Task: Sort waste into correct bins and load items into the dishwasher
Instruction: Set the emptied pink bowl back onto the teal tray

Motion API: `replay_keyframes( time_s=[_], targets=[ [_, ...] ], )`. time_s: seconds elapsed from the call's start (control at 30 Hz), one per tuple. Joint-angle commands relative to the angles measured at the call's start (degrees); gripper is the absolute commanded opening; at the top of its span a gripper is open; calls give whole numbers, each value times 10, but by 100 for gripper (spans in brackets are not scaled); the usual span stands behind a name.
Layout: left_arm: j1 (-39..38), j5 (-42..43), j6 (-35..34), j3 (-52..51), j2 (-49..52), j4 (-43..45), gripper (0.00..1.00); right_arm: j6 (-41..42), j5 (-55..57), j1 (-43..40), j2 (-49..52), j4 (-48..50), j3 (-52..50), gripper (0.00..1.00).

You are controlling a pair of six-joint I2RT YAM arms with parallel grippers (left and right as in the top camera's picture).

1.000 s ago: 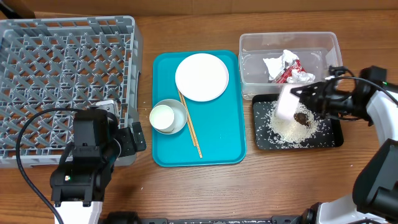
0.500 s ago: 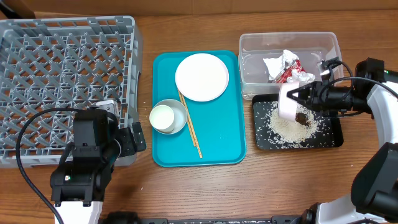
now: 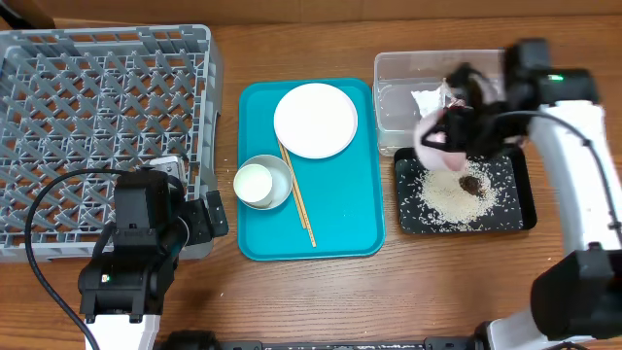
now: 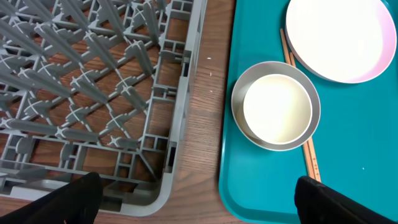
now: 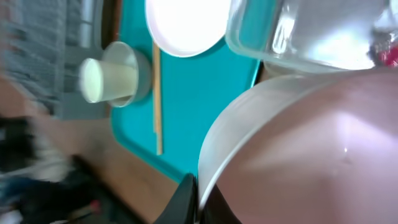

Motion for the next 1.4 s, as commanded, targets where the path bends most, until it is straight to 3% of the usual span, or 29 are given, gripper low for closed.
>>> replay_keyframes(
  time_s=[0.0,0.13,0.27,0.73,0.93,1.1,1.37],
  targets=[
    [0,1,1,13,1,2,100,63,159,92,-21,52,24,4],
    [0,1,1,13,1,1,100,63,260,211,-8,188,24,4],
    [0,1,1,13,1,0,100,56,293,266,23,274,24,4],
    [0,1,1,13,1,0,100,57,218,316,217,407,24,5],
    [0,1,1,13,1,0,100,59,204,316,224,400,24,29],
    [0,1,1,13,1,1,100,63,205,314,211,269,85,51],
    [0,1,1,13,1,1,100,82,163,315,188,81,239,59]
  ],
)
